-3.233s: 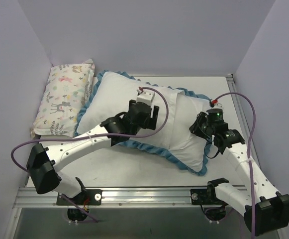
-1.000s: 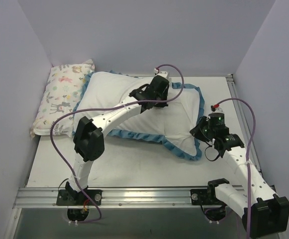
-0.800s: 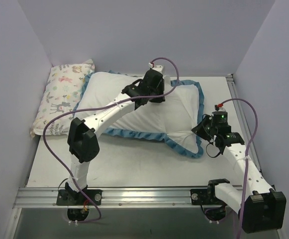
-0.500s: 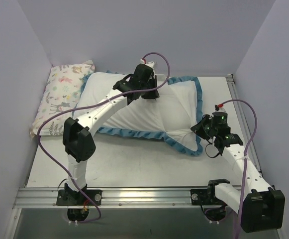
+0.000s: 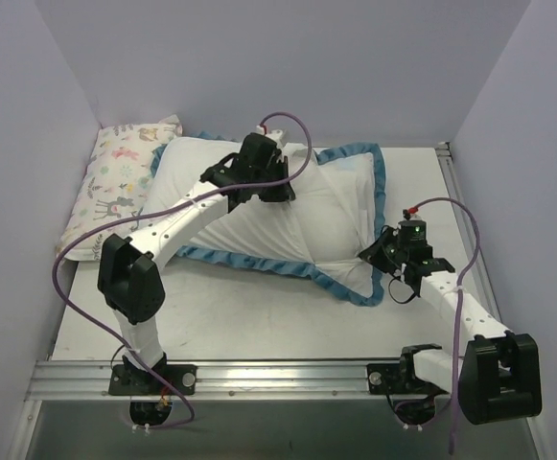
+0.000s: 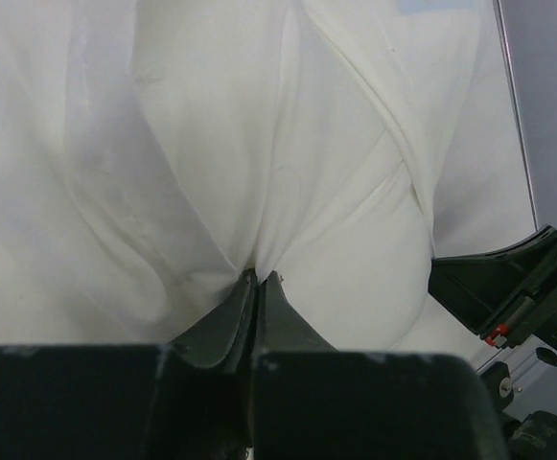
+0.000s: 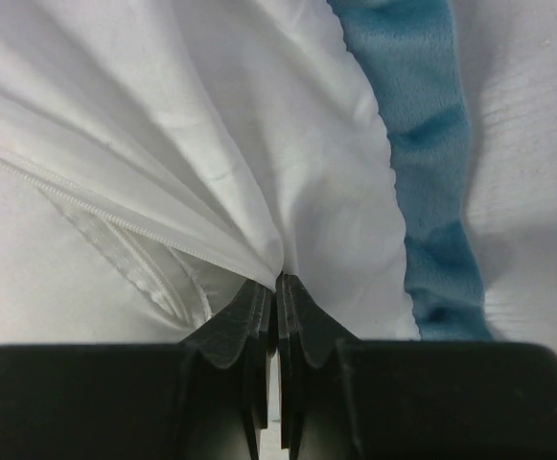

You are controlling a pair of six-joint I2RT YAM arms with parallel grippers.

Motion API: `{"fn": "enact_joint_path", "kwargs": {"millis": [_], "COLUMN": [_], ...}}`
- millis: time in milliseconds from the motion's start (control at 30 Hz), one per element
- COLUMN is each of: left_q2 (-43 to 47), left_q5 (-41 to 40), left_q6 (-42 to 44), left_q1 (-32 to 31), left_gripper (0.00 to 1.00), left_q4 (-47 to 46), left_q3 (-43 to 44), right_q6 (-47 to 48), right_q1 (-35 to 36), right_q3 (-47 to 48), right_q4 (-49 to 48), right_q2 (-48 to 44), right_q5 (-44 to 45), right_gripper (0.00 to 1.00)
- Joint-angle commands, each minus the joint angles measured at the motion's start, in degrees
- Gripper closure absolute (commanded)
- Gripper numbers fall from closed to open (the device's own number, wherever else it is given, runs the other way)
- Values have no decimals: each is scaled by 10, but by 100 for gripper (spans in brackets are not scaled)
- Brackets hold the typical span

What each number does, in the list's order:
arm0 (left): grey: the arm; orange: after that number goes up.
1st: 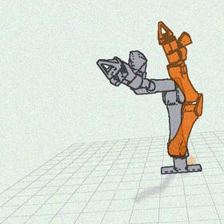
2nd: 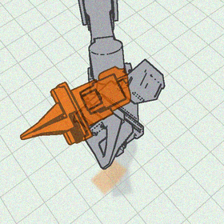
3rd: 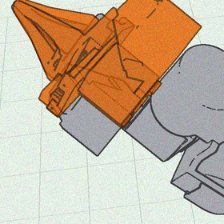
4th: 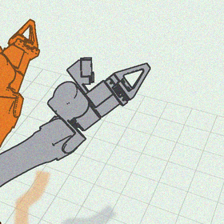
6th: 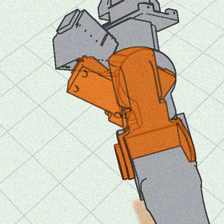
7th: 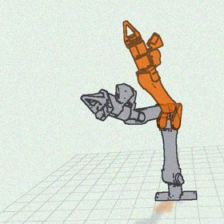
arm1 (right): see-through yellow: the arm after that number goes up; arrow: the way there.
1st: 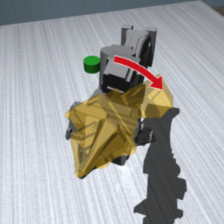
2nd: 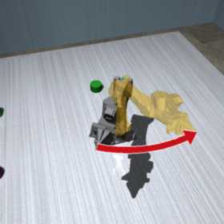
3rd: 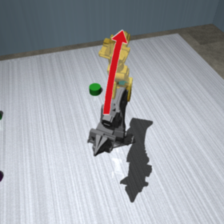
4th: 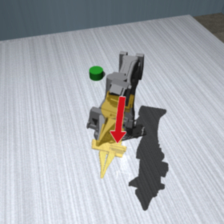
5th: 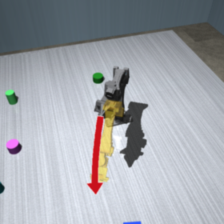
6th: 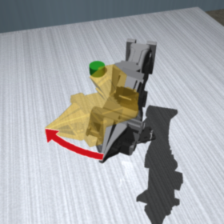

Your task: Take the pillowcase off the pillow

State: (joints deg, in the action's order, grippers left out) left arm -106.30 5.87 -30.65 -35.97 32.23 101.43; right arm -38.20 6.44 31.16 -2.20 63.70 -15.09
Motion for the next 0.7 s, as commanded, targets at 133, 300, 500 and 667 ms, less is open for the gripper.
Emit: {"fn": "enact_joint_path", "kwargs": {"millis": [133,300,500,667], "left_q2": [57,62,92,77], "left_q5": [-105,-158,-254,-317], "left_q6": [38,60,89,81], "left_q1": [-32,-78,-165,-237], "left_gripper": [100,46,17,12], "left_q4": [-54,-69,-74,-74], "left_q3": [-105,-109,-96,-84], "right_q6": [12,8,0,-20], "right_q1": [23,38,38,37], "right_q3": [-20,-36,-47,-57], "right_q4": [27,-1,-17,-37], "right_q2": [73,76,82,81], "right_q5": [52,70,63,45], "right_gripper": [100,100,100,100]}}
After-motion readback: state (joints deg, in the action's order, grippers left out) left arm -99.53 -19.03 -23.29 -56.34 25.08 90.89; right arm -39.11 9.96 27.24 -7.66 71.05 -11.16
